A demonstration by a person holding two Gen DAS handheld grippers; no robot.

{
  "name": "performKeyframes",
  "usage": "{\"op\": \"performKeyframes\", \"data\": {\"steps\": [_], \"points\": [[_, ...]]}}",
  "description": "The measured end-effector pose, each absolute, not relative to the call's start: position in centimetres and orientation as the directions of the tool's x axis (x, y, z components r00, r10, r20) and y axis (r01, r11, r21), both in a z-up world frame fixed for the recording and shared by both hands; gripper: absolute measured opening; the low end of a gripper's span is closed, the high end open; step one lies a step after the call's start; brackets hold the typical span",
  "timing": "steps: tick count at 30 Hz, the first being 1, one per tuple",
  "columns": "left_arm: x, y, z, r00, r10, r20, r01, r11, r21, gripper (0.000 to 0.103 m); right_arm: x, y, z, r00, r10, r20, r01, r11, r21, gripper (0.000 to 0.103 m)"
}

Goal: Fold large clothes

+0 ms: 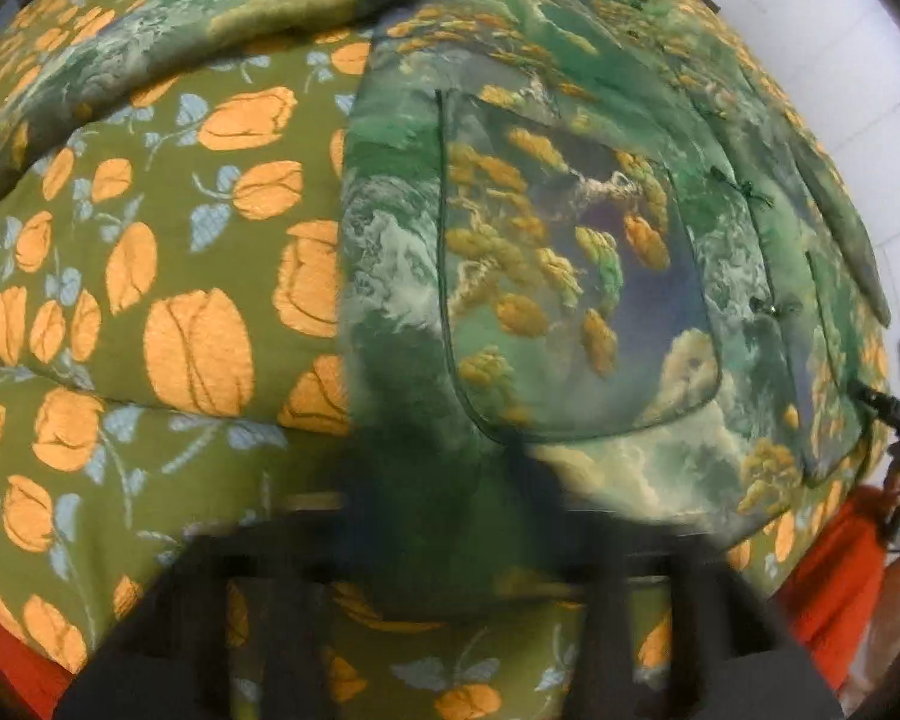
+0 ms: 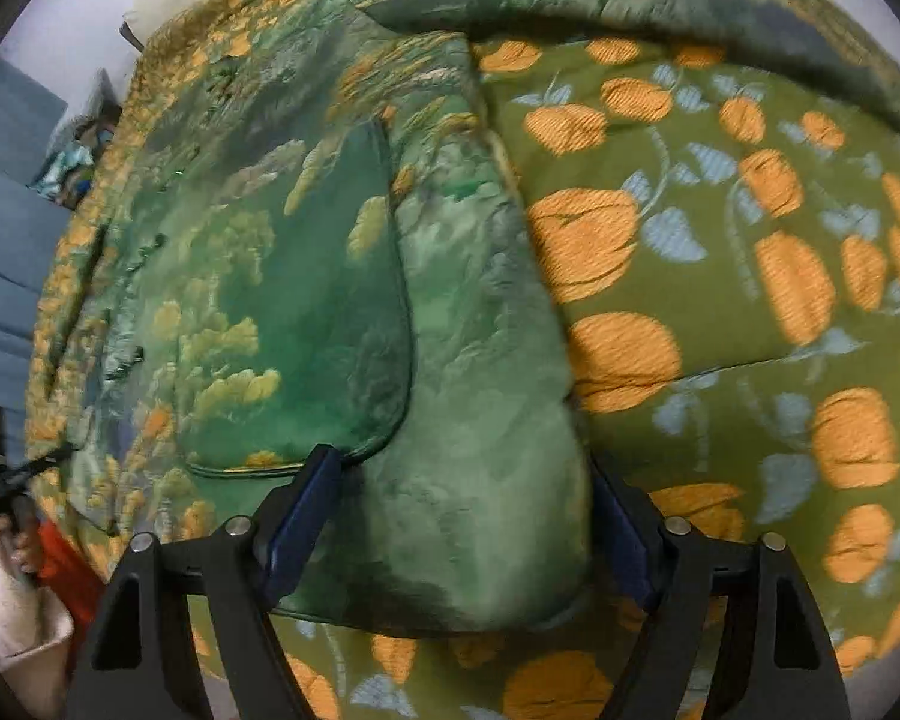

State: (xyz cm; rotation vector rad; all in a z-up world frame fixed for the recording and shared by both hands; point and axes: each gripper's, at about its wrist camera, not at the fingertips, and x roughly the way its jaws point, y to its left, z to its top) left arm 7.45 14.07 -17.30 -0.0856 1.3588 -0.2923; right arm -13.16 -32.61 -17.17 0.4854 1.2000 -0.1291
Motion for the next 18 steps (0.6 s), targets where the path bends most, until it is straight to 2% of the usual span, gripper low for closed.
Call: {"op": "performKeyframes", "data": {"steps": [1, 2, 5, 9, 12, 14, 15, 16, 17, 18], "points": [[7.3, 14.0, -17.0, 0.195, -0.254, -0.947, 0.154, 0.962, -0.226, 0.013, -13.2, -32.3, -16.7, 0.374, 0.153, -0.915, 0.338, 0.896, 0.288, 0.04], [7.2, 14.2, -16.7, 0.211, -0.264, -0.941, 0.152, 0.96, -0.236, 0.012, -13.1, -32.1, -15.9, 0.379, 0.142, -0.914, 0.331, 0.902, 0.278, 0.02], [5.6, 14.3, -14.5, 0.243, -0.291, -0.925, 0.172, 0.952, -0.254, 0.01, -13.2, -31.7, -13.7, 0.388, 0.135, -0.912, 0.309, 0.913, 0.267, 0.015], [3.7, 14.9, -13.5, 0.228, -0.264, -0.937, 0.2, 0.955, -0.221, 0.011, -13.9, -31.0, -11.9, 0.379, 0.159, -0.912, 0.266, 0.925, 0.272, 0.015], [3.1, 13.8, -15.9, 0.176, -0.186, -0.967, 0.23, 0.963, -0.143, 0.013, -15.7, -30.6, -13.7, 0.312, 0.132, -0.941, 0.282, 0.933, 0.224, 0.015], [3.6, 12.6, -16.8, 0.183, -0.125, -0.975, 0.259, 0.963, -0.075, 0.018, -16.1, -31.0, -15.7, 0.284, 0.135, -0.949, 0.32, 0.92, 0.227, 0.015], [4.0, 12.4, -16.6, 0.189, -0.117, -0.975, 0.262, 0.963, -0.065, 0.024, -16.2, -31.5, -16.3, 0.293, 0.147, -0.945, 0.345, 0.905, 0.248, 0.017], [4.4, 11.9, -16.2, 0.198, -0.108, -0.974, 0.26, 0.964, -0.054, 0.034, -16.0, -31.9, -16.1, 0.307, 0.149, -0.94, 0.36, 0.896, 0.26, 0.019], [5.0, 11.8, -15.7, 0.208, -0.1, -0.973, 0.254, 0.966, -0.045, 0.038, -15.5, -32.2, -15.8, 0.317, 0.145, -0.937, 0.37, 0.891, 0.264, 0.027], [5.2, 12.4, -15.0, 0.227, -0.096, -0.969, 0.246, 0.969, -0.038, 0.048, -15.2, -32.7, -15.3, 0.332, 0.138, -0.933, 0.382, 0.885, 0.267, 0.041]]}}
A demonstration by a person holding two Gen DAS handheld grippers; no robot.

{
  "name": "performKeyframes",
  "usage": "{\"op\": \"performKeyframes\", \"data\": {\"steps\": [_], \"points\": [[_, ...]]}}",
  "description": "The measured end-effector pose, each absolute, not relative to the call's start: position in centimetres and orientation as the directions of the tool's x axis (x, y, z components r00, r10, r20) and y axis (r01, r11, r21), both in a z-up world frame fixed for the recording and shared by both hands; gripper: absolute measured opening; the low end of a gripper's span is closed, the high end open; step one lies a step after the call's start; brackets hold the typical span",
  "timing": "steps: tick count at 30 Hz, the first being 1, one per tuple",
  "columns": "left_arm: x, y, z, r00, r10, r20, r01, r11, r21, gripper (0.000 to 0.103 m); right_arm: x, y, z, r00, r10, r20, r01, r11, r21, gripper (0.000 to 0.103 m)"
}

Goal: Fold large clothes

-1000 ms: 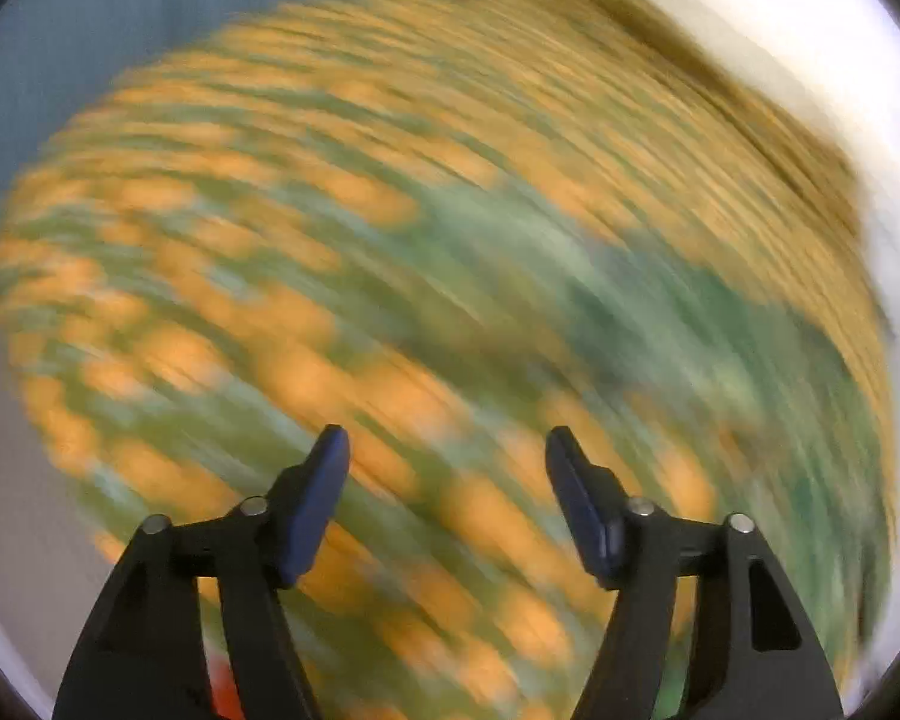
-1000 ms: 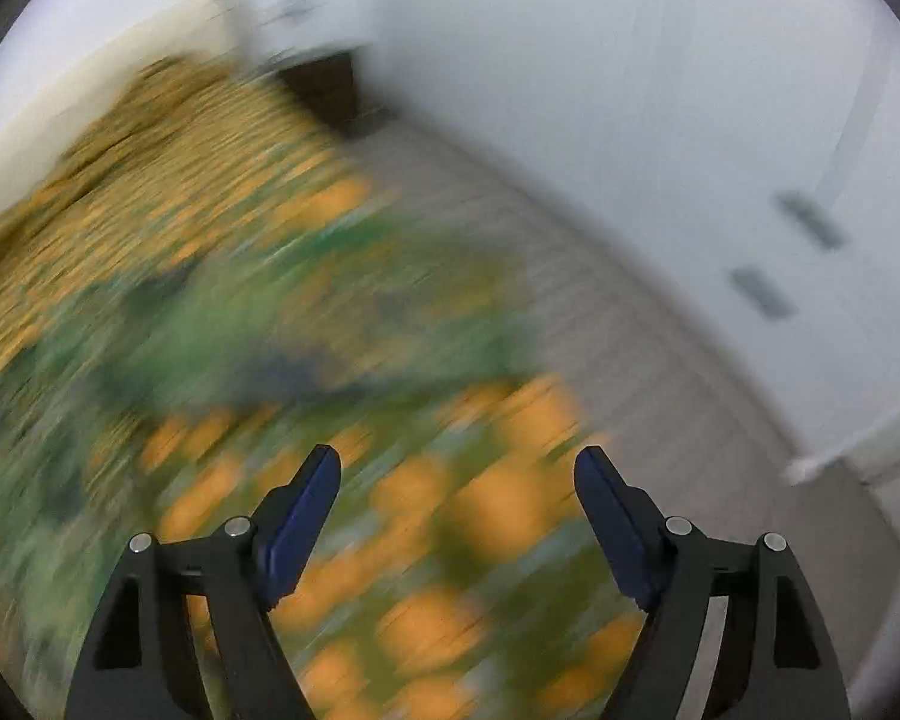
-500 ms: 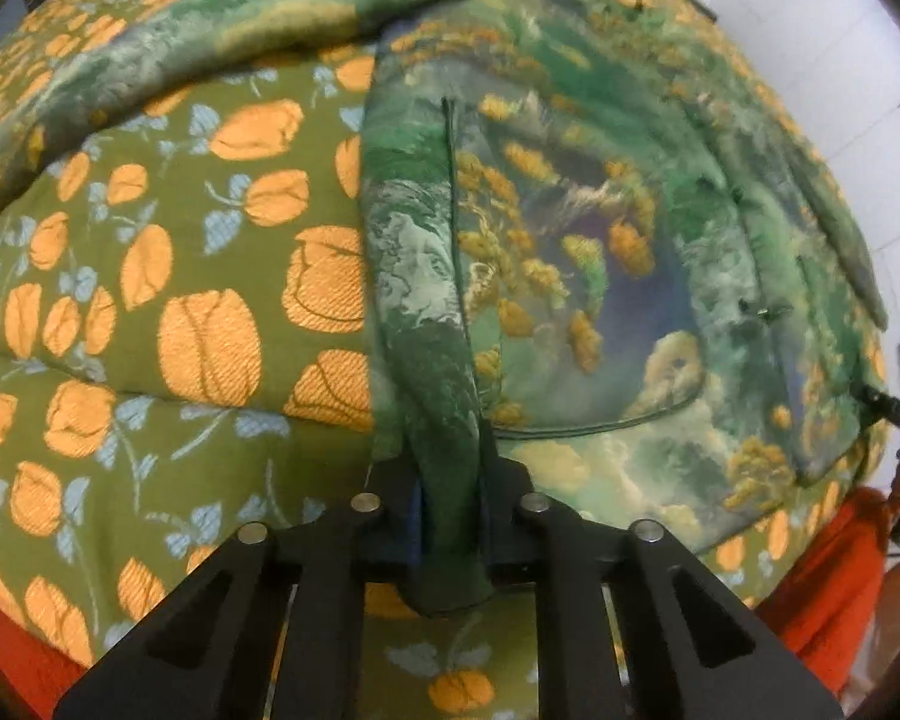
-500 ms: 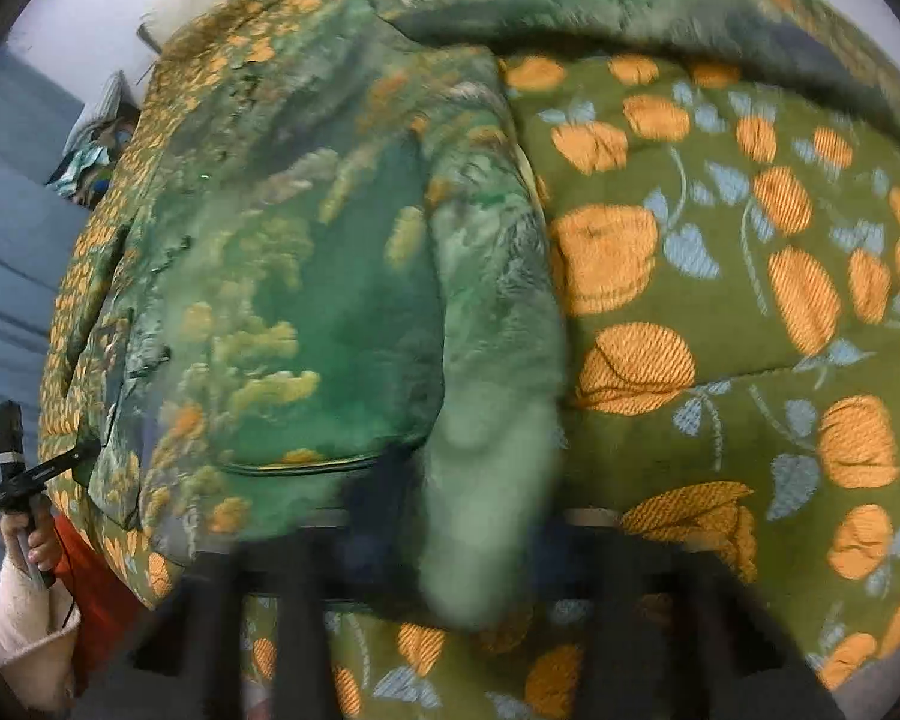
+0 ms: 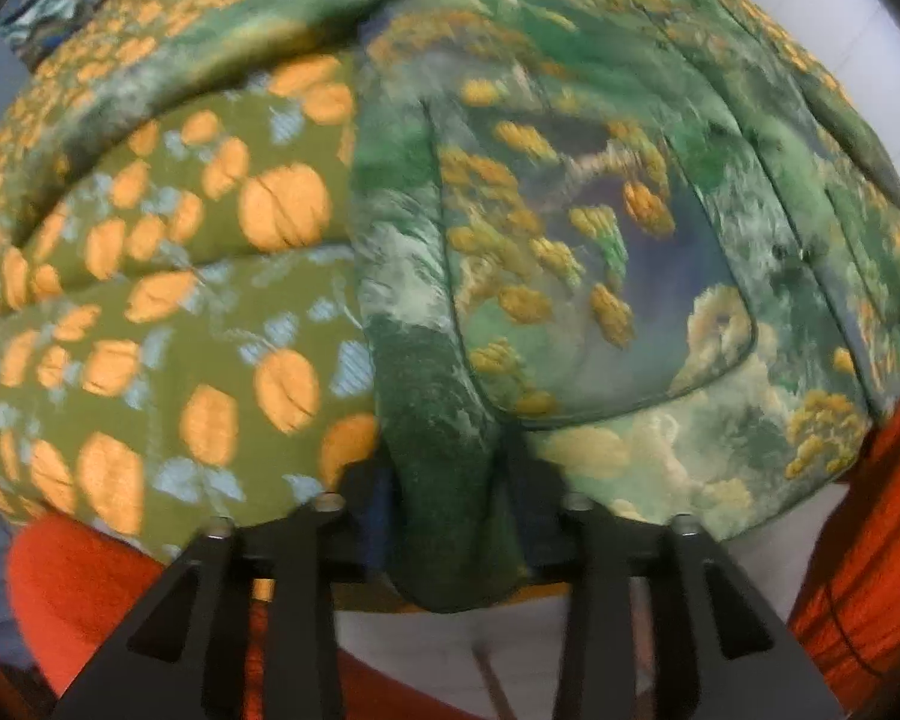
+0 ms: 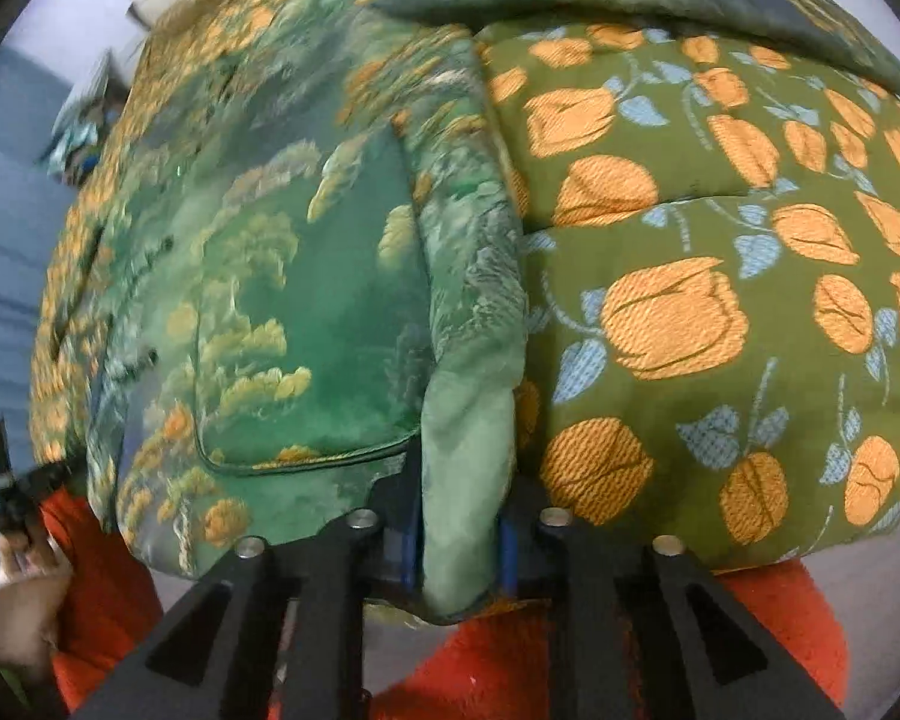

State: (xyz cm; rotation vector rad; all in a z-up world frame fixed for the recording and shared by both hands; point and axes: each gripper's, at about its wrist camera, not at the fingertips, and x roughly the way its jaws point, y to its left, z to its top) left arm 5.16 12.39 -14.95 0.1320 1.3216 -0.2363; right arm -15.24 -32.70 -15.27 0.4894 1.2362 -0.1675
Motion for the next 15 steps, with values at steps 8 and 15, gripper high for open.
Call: {"op": "performKeyframes", "data": {"steps": [8, 15], "points": [[7.7, 17.9, -6.3, 0.559, -0.083, -0.825, -0.005, 0.995, -0.103, 0.099, -15.3, -39.7, -9.7, 0.573, 0.048, -0.818, 0.452, 0.815, 0.364, 0.071], [6.7, 19.8, -4.7, 0.632, -0.054, -0.773, -0.09, 0.986, -0.143, 0.101, -13.2, -55.9, -12.7, 0.737, -0.143, -0.66, 0.641, 0.457, 0.617, 0.08]]}}
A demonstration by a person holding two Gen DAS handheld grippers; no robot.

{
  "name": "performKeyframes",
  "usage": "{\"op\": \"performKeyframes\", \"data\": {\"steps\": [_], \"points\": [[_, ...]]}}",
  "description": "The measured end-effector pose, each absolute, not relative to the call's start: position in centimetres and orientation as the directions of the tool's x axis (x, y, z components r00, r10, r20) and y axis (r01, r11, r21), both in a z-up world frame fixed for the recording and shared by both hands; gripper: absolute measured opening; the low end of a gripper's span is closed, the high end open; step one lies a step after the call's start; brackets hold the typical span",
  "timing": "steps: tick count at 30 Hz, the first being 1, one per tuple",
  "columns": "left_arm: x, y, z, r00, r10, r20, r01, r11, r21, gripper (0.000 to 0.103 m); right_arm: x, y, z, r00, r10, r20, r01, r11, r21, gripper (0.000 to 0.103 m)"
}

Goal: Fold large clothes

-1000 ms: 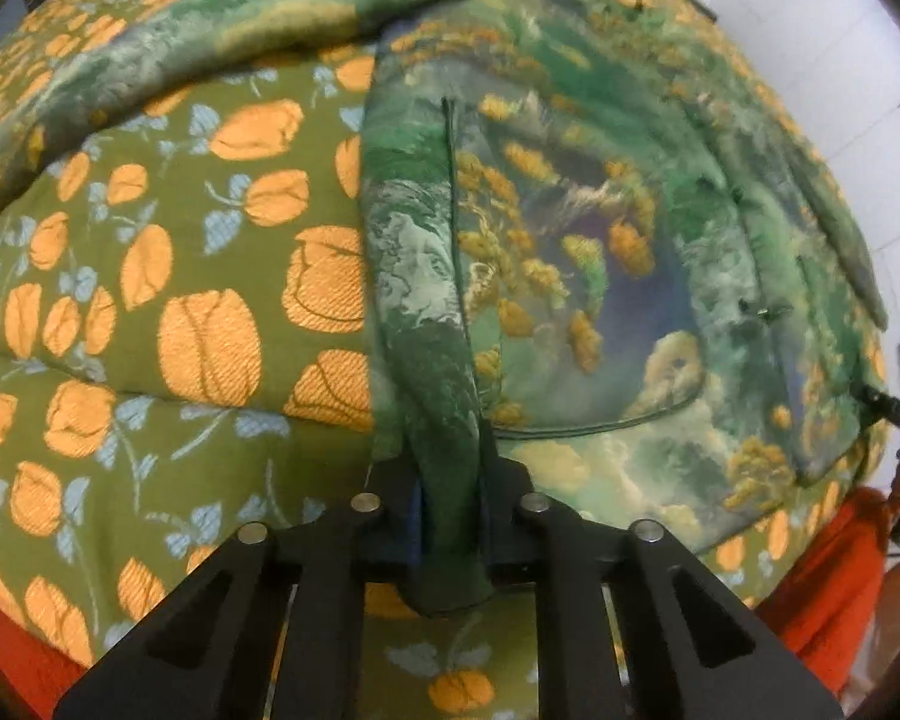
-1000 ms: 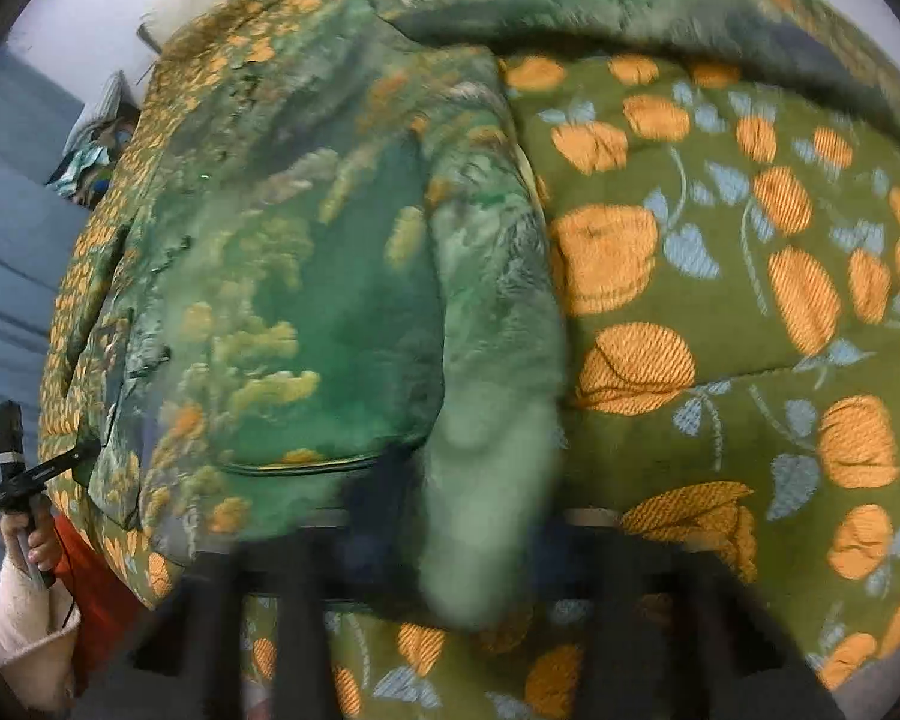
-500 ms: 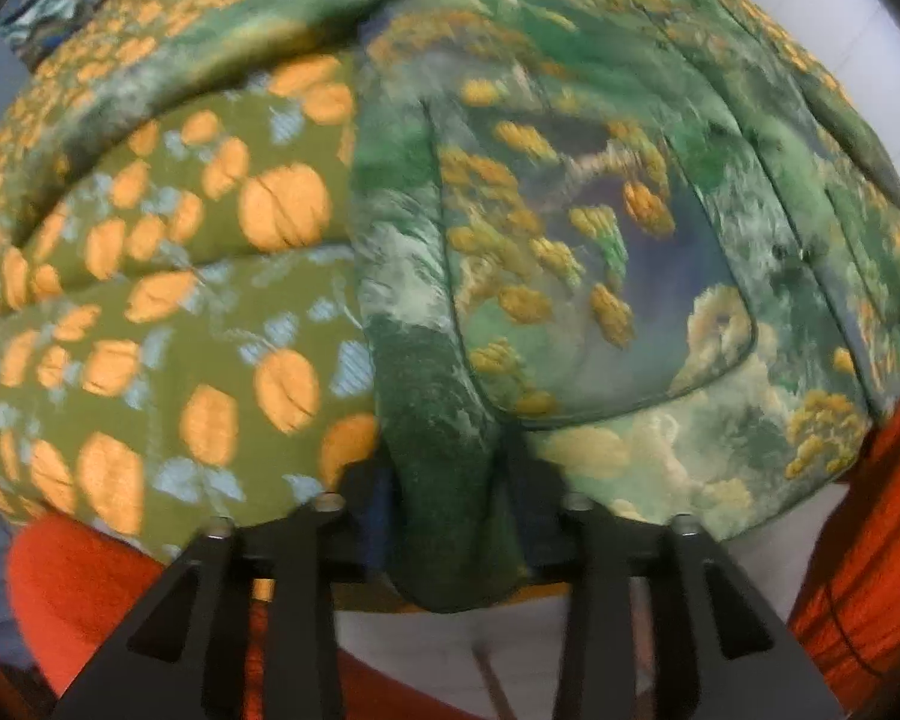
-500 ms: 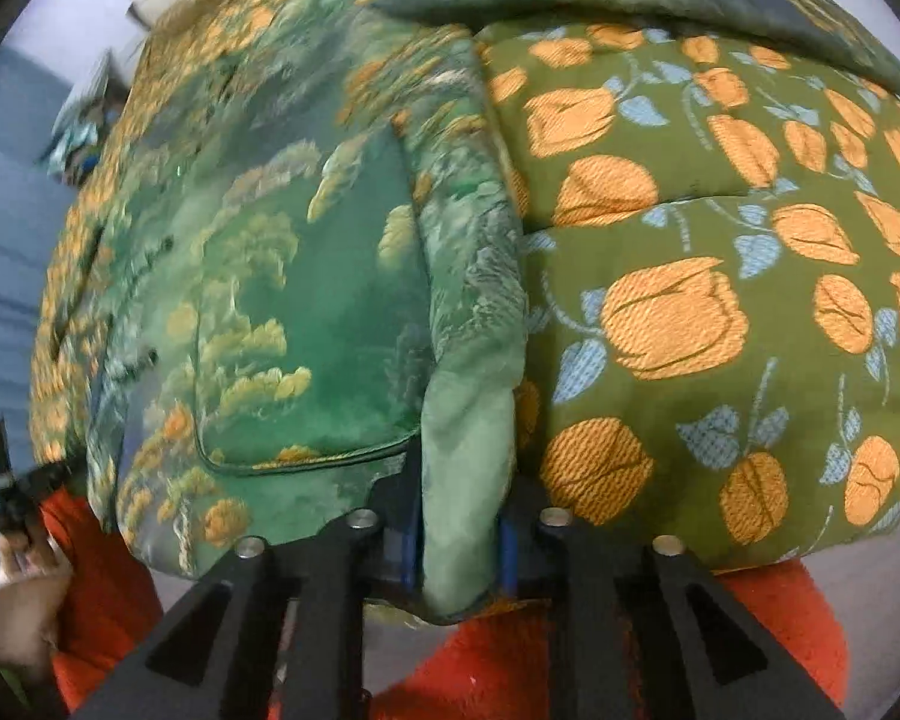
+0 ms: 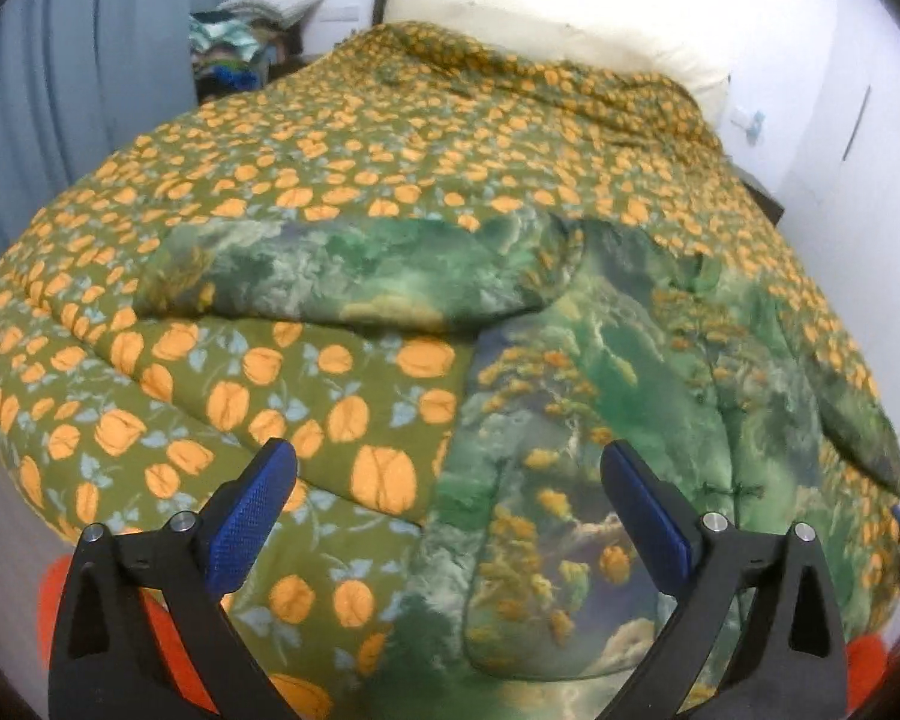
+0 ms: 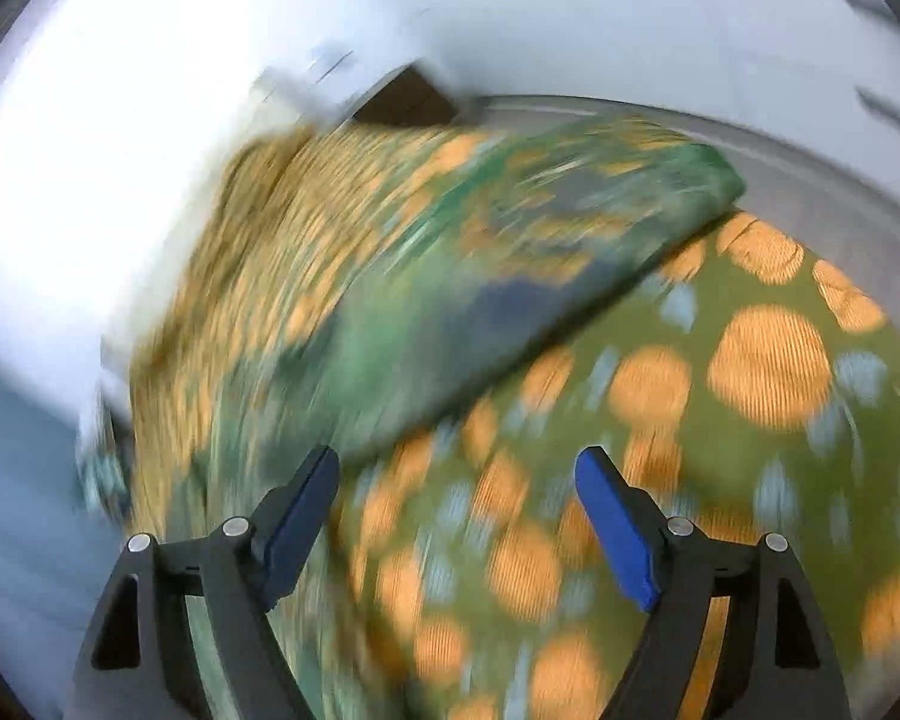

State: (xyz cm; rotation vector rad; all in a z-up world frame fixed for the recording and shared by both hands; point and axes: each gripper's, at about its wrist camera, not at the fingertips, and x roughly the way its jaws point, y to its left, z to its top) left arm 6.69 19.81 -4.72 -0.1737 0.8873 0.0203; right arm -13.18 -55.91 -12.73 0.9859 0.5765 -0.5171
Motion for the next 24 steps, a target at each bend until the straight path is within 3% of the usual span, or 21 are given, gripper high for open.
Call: {"op": "performKeyframes", "data": {"steps": [5, 7, 8, 14, 19, 24], "points": [[2.3, 20.4, -7.1, 0.578, 0.023, -0.816, -0.084, 0.996, -0.031, 0.101, -11.2, -63.0, -16.7, 0.773, -0.203, -0.601, 0.634, 0.218, 0.742, 0.077], [1.6, 21.2, -8.2, 0.563, 0.026, -0.826, -0.092, 0.995, -0.031, 0.101, -11.5, -64.0, -17.0, 0.799, -0.232, -0.554, 0.595, 0.172, 0.785, 0.049], [0.8, 21.3, -8.2, 0.561, 0.023, -0.827, -0.093, 0.995, -0.036, 0.101, -11.6, -64.2, -16.7, 0.795, -0.242, -0.557, 0.6, 0.176, 0.78, 0.011], [0.6, 21.3, -9.4, 0.557, 0.026, -0.83, -0.077, 0.997, -0.021, 0.101, -11.8, -62.5, -13.5, 0.696, -0.308, -0.649, 0.717, 0.357, 0.599, 0.01], [0.2, 21.8, -9.2, 0.596, 0.027, -0.803, -0.068, 0.998, -0.016, 0.101, -8.5, -57.8, -4.9, 0.73, -0.379, -0.569, 0.664, 0.59, 0.459, 0.01], [-0.1, 23.0, -10.2, 0.6, 0.018, -0.8, -0.094, 0.994, -0.048, 0.101, 0.0, -45.3, 5.0, 0.848, -0.268, -0.457, 0.415, 0.872, 0.259, 0.01]]}}
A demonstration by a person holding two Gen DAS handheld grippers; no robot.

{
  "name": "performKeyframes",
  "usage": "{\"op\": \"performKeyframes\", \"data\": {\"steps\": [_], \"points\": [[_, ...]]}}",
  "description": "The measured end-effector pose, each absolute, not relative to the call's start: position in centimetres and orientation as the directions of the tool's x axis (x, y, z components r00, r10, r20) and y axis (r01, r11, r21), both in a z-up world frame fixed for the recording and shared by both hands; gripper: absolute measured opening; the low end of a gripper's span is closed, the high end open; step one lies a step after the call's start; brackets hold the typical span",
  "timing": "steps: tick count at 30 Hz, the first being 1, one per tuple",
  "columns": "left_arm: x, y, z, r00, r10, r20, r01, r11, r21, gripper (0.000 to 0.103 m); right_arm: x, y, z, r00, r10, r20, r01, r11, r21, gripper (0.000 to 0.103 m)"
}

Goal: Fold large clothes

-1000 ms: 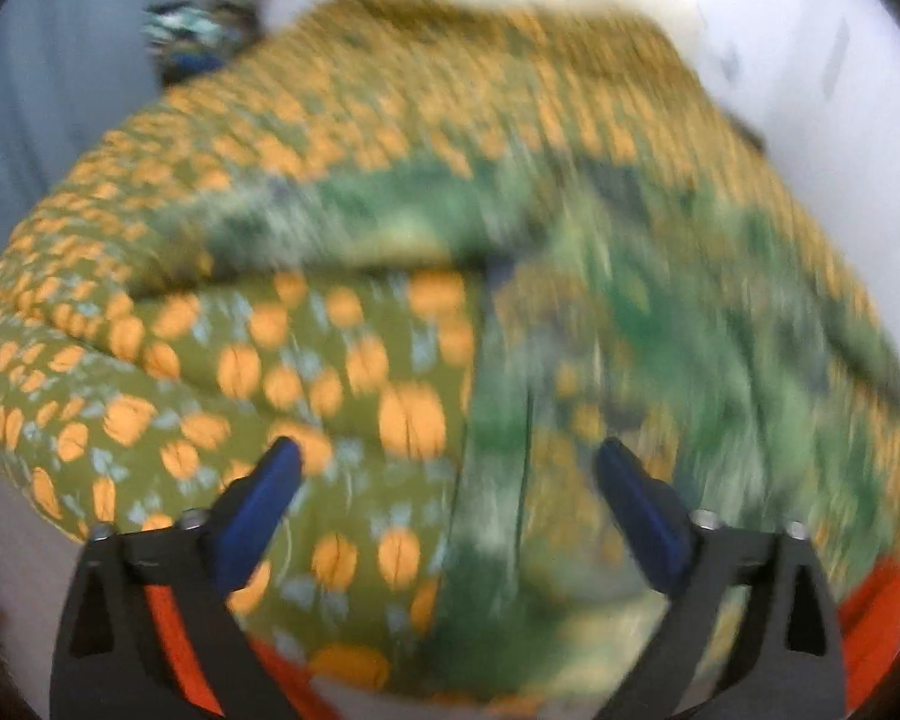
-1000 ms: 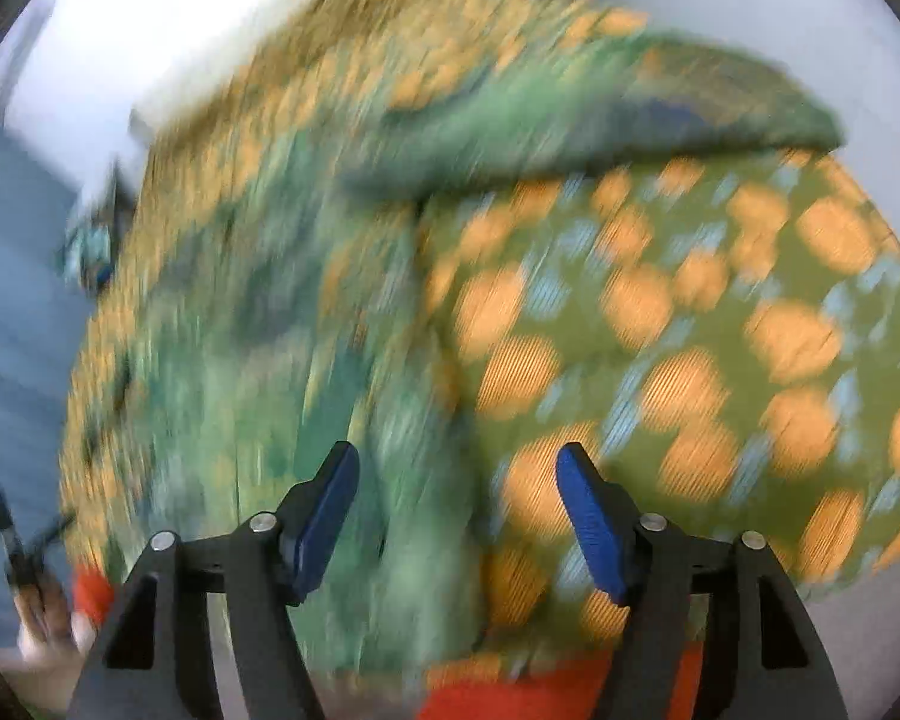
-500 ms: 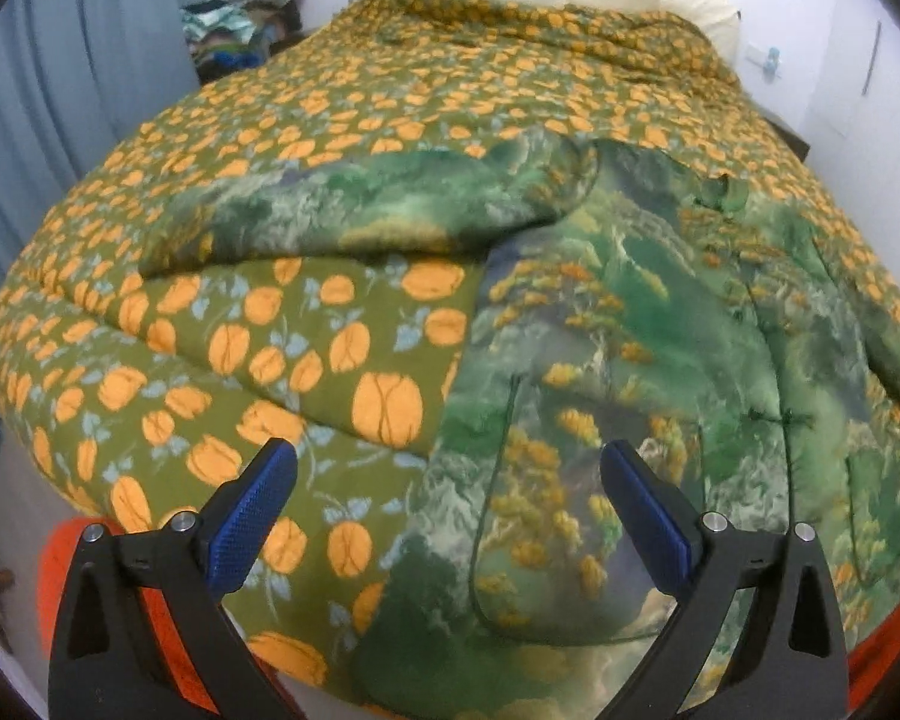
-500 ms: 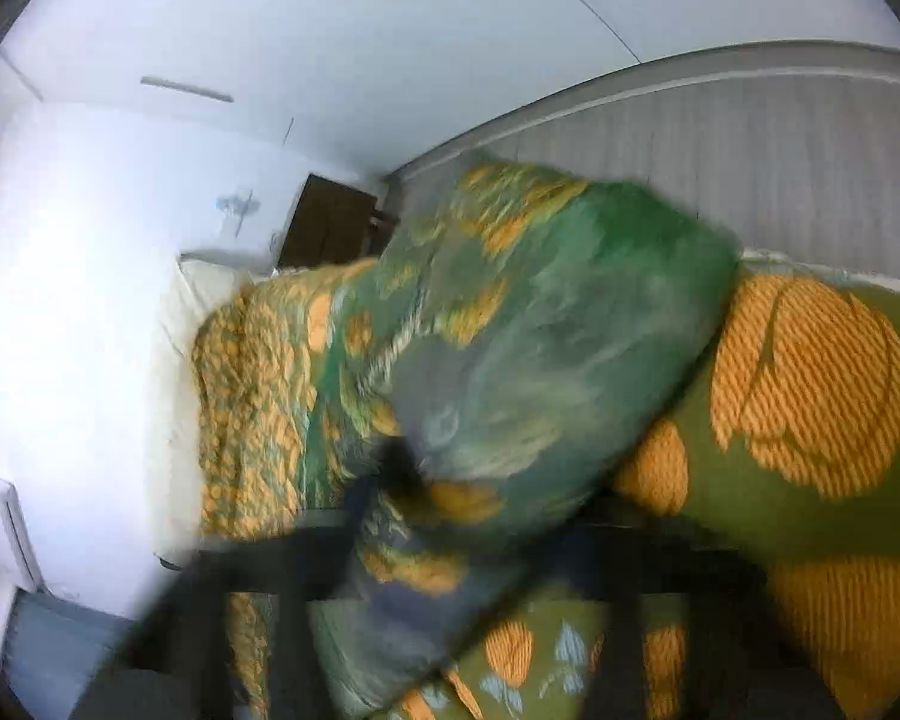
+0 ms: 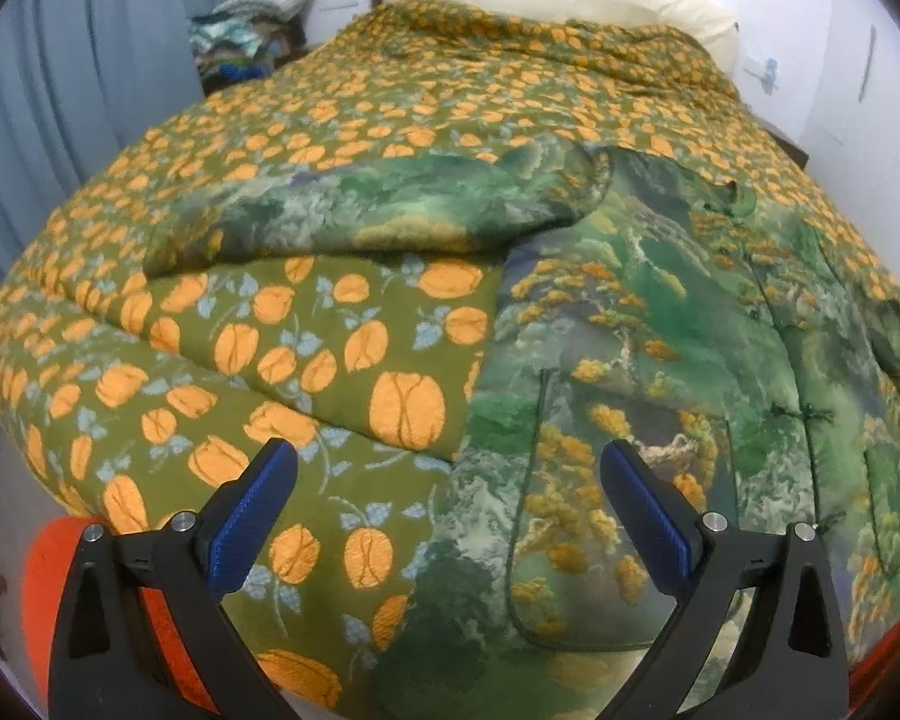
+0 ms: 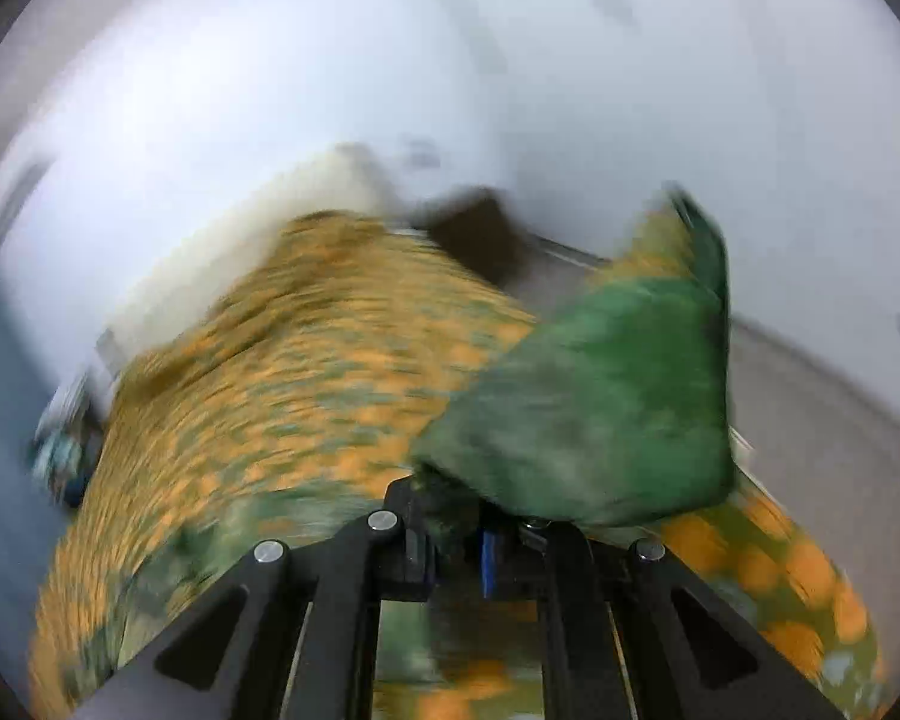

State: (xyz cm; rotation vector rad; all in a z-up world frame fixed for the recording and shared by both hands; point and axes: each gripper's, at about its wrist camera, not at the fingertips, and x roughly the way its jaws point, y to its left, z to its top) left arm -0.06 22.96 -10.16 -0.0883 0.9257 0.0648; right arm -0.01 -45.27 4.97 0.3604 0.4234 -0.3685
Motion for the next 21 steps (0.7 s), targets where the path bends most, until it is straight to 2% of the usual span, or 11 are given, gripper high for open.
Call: {"op": "performKeyframes", "data": {"steps": [4, 8, 10, 12, 13, 15, 17, 21], "points": [[-0.2, 23.9, -10.6, 0.599, 0.006, -0.801, -0.103, 0.992, -0.07, 0.101, 7.0, -34.3, 6.8, 0.875, -0.113, -0.471, 0.211, 0.964, 0.162, 0.011], [-0.7, 24.9, -10.5, 0.617, 0.03, -0.786, -0.118, 0.992, -0.055, 0.101, 14.1, -25.2, 1.8, 0.817, -0.004, -0.576, 0.098, 0.986, 0.133, 0.018], [-0.8, 25.3, -10.8, 0.609, 0.043, -0.792, -0.133, 0.99, -0.049, 0.101, 16.3, -21.6, -3.1, 0.758, 0.034, -0.652, 0.068, 0.989, 0.13, 0.034], [-0.8, 25.6, -11.2, 0.597, 0.049, -0.801, -0.142, 0.989, -0.045, 0.101, 16.4, -19.5, -8.2, 0.674, 0.091, -0.733, 0.055, 0.983, 0.173, 0.082], [-0.8, 25.7, -11.3, 0.593, 0.049, -0.804, -0.144, 0.988, -0.046, 0.101, 16.5, -18.9, -10.3, 0.621, 0.124, -0.774, 0.056, 0.978, 0.202, 0.087], [-0.8, 25.9, -11.4, 0.587, 0.049, -0.808, -0.147, 0.988, -0.047, 0.101, 16.5, -17.5, -13.9, 0.53, 0.182, -0.828, 0.069, 0.964, 0.257, 0.087], [-0.8, 26.0, -11.6, 0.586, 0.052, -0.809, -0.148, 0.988, -0.044, 0.101, 15.0, -17.3, -14.3, 0.551, 0.201, -0.81, 0.045, 0.962, 0.269, 0.087], [-0.2, 25.9, -12.1, 0.565, 0.025, -0.825, -0.144, 0.987, -0.069, 0.101, 12.0, -18.7, -10.3, 0.662, 0.127, -0.738, 0.023, 0.982, 0.19, 0.088]]}}
